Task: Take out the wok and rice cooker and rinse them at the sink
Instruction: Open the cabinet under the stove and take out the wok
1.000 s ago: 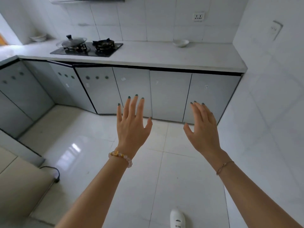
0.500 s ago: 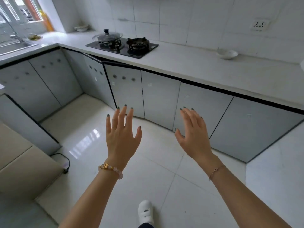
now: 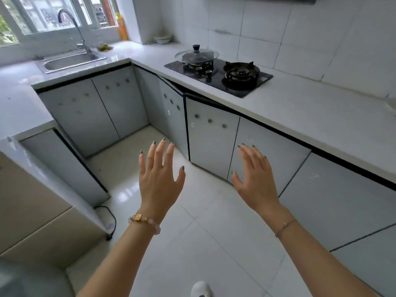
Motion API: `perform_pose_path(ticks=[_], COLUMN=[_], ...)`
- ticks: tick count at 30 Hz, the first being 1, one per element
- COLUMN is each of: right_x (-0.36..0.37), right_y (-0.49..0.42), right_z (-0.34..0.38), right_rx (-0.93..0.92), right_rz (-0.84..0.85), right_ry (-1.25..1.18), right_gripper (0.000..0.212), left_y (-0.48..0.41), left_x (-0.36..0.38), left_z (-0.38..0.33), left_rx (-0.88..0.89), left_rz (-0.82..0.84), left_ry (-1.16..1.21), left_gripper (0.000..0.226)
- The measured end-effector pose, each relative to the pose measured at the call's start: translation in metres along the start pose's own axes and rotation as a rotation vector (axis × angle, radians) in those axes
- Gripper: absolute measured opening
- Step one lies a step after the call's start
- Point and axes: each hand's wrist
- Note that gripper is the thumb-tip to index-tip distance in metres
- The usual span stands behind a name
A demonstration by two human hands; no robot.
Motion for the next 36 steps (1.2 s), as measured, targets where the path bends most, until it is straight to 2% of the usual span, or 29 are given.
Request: perform_pose_path(ticks=[4, 11, 19, 28, 34, 36], right_x=[0.038, 0.094, 0.171, 0.265, 0.303, 0.313], right_y=[-0.068, -0.155, -0.263, -0.406, -0.472, -0.485], right_z=[0.019, 0.042, 0.057, 0.051, 0.049, 0.048], right_rx=[-0.047, -0.093, -0.107, 0.043, 0.09, 0.124], right_rz=[0.004, 0.064, 0.125, 0.215, 0.262, 0.273], right_ry=[-0.036, -0.067, -0.027, -0.043, -0.046, -0.058], right_gripper=[0.06, 0.061, 0.064, 0.068, 0.073, 0.067], left_y=[-0.05, -0.114, -0.193, -0.349, -0.41, -0.424], left_x=[0.02, 0.048, 0.121, 0.212, 0.253, 0.265], left_z=[0.034, 0.084, 0.143, 0.203, 0.228, 0.236], left_rx=[0.002, -0.042, -0.035, 0.021, 0.059, 0.078], left_rz=[0.029, 0.004, 0.048, 0.192, 0.223, 0.235], left_ry=[-0.05, -0.082, -0.096, -0.077, -0.053, -0.034], left_gripper=[0.061, 0.056, 0.056, 0.056, 0.061, 0.061])
Point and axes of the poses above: each hand's wrist, its own y-axis away from the middle knuckle, its own x-axis out of the palm, z = x × y, and after that the axes turned 8 degrees about y, right-handed
